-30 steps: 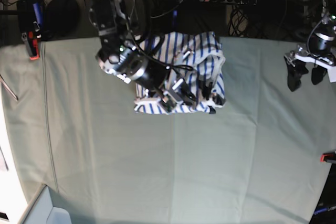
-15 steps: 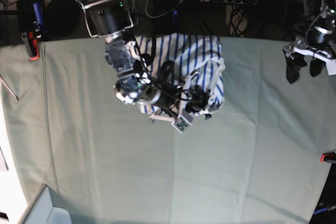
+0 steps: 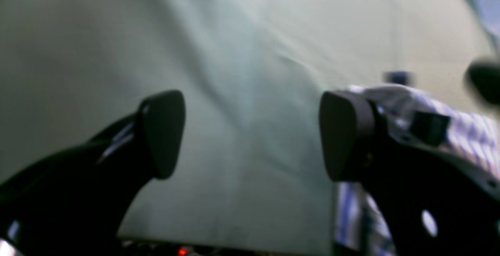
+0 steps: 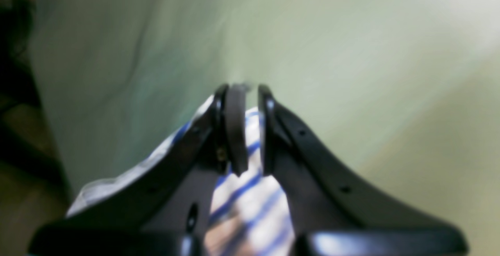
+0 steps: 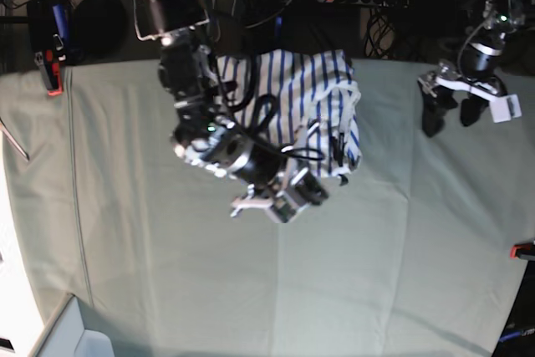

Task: Layout the t-shirt on the table in an organized manner, then fold the t-shirt properly
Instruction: 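Grasp the folded bundle's edge with the left gripper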

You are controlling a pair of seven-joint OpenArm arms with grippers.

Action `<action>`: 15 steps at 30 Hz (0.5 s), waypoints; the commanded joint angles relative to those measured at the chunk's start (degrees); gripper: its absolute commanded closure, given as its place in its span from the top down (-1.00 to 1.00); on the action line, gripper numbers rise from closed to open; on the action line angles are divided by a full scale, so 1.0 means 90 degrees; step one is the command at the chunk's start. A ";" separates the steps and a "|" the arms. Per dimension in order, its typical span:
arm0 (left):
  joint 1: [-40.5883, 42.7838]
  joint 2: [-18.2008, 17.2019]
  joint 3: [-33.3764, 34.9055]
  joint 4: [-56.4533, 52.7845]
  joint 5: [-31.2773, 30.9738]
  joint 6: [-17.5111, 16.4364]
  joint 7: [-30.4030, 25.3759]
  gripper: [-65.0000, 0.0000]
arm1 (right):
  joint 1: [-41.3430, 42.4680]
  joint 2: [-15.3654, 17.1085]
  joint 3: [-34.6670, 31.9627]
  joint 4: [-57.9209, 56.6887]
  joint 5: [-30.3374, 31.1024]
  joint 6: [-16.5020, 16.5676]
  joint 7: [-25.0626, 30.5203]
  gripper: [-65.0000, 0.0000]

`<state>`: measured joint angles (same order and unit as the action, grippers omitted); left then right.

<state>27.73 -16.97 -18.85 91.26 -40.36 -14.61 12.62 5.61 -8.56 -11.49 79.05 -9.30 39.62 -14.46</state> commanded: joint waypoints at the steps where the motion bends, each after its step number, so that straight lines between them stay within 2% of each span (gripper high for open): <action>1: -0.0067 -0.0063 0.0146 0.0111 -0.0072 -0.0042 -0.0147 0.60 | 0.0017 -0.0049 0.0021 0.0336 0.0071 0.0043 0.0146 -0.86; 5: -0.0360 -0.0063 0.1093 0.0023 -0.0014 -0.0042 -0.0157 0.60 | -0.0432 -0.0049 0.0392 0.1117 0.0071 0.0043 0.0146 -0.86; 9: -0.0976 -0.0053 0.2060 -0.0446 -0.0082 -0.0003 -0.0157 0.60 | -0.0862 0.0252 0.0959 0.1537 0.0071 0.0043 0.0146 -0.86; 11: -0.1269 0.0074 0.2510 -0.0709 -0.0082 0.0007 -0.0157 0.60 | -0.1146 0.0457 0.1203 0.1752 0.0071 0.0043 0.0146 -0.86; 15: -0.1591 0.0338 0.2764 -0.1198 -0.0014 0.0007 -0.0157 0.60 | -0.1429 0.0672 0.1584 0.1957 0.0071 0.0043 0.0146 -0.86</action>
<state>13.87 -12.91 6.59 79.66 -40.16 -14.55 12.45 -8.34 -2.70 2.68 95.11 -9.87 39.68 -15.20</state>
